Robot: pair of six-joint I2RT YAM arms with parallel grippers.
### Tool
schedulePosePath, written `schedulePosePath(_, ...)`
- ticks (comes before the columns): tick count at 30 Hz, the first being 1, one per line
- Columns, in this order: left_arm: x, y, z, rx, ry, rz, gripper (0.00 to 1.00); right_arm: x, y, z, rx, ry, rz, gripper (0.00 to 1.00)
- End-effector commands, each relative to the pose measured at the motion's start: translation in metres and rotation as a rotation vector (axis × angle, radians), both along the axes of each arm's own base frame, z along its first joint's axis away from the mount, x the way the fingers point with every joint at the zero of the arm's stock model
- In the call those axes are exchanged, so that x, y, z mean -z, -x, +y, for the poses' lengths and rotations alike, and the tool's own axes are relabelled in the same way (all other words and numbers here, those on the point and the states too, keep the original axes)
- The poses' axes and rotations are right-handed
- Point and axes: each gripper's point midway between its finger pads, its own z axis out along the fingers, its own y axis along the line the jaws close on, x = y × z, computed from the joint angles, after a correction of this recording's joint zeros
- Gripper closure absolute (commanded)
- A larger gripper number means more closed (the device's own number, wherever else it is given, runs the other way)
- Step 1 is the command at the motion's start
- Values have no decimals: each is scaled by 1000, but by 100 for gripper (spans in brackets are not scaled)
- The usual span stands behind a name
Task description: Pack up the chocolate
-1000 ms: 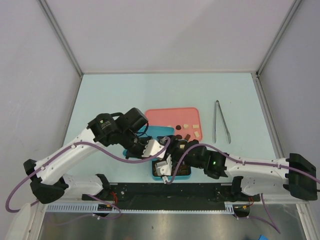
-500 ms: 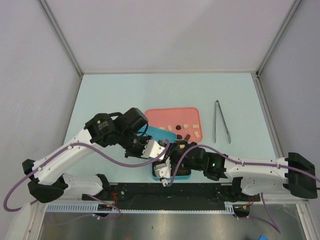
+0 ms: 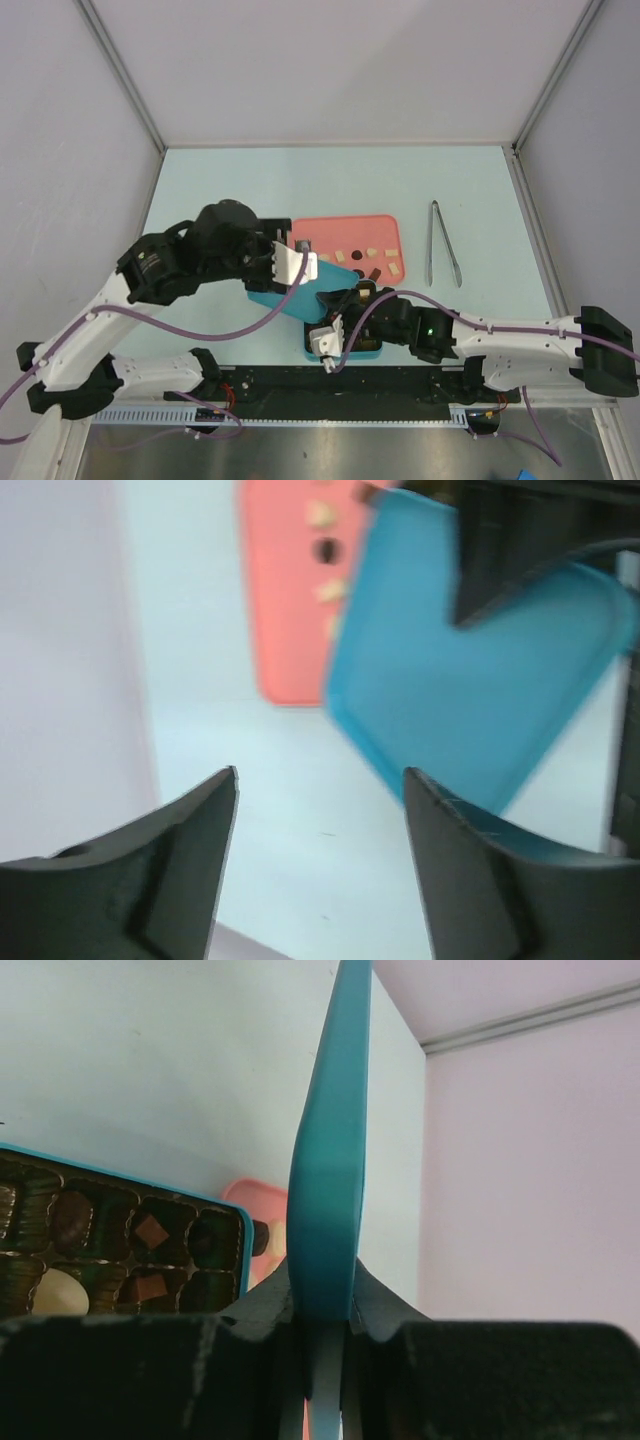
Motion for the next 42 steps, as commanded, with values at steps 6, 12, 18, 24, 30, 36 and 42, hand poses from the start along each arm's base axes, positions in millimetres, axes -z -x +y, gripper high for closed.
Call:
schedulePosePath(6,-123,-93,60,-560,459,-381,0,-106,-11,-10,198,-358,312,100)
schedulePosePath(12,-119,-105,83,-682,521,-303,0,-147,-29,-29,343,-546,799,100)
schedulePosePath(18,-73,-116,100,-763,552,-168,0,-117,-62,-63,421,-538,1525,100)
schedulePosePath(24,-16,-110,104,-772,508,-42,0,-106,-46,-71,361,-524,1871,100)
schedulePosePath(30,28,-102,100,-742,454,43,0,-77,-29,-75,356,-553,2076,100)
schedulePosePath(36,50,-96,93,-703,424,98,0,-35,-23,-78,438,-618,2217,100)
schedulePosePath(42,63,-93,93,-692,400,119,0,1,-20,-79,527,-633,2250,100)
